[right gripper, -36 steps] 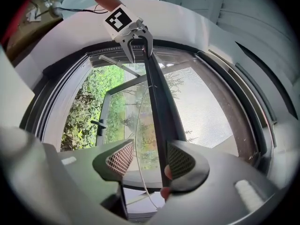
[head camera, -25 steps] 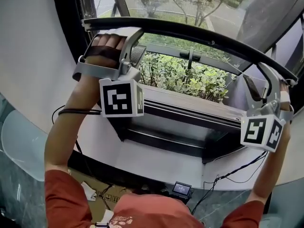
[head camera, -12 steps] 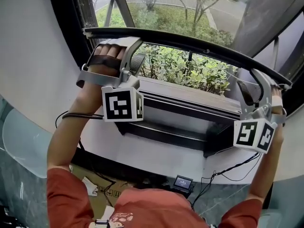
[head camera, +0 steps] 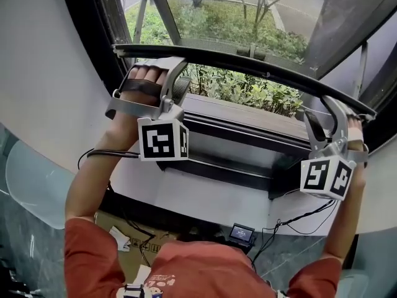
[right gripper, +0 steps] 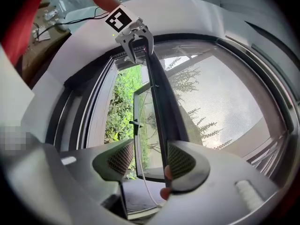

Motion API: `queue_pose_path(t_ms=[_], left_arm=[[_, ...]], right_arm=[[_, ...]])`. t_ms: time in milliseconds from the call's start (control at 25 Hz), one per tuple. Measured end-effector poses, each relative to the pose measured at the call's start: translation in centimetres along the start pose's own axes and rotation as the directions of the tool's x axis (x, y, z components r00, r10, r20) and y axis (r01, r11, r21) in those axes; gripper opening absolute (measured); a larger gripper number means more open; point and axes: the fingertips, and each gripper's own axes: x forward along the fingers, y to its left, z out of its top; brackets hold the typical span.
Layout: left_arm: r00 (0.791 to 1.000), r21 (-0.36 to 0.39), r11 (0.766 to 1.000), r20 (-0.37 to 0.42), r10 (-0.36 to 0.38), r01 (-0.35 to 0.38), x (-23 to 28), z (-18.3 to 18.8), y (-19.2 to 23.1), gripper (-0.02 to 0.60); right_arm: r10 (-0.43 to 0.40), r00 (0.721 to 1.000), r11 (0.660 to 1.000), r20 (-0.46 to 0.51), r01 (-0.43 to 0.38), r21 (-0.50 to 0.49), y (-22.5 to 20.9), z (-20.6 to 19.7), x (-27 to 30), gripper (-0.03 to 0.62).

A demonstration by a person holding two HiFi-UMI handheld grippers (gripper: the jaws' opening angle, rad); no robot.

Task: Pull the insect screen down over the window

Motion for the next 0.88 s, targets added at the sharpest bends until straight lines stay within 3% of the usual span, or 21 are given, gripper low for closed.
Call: queue_pose_path(t_ms=[120, 880], left_arm=[[1.000, -0.009, 1.000, -0.001, -0.009, 0.009, -0.1, -0.1, -0.7, 0.227], [0.990, -0.021, 0.990, -0.019, -0.141, 0.140, -0.4, -0.3, -6.9, 0.225]], right_arm=[[-0.009, 1.000, 1.000, 0.012, 0.008, 0.024, 0.5, 0.0, 0.1, 0.235], [0.141, 0.990, 0.985, 0.004, -0.141, 0.103, 6.6, -0.7, 0.7, 0.235]])
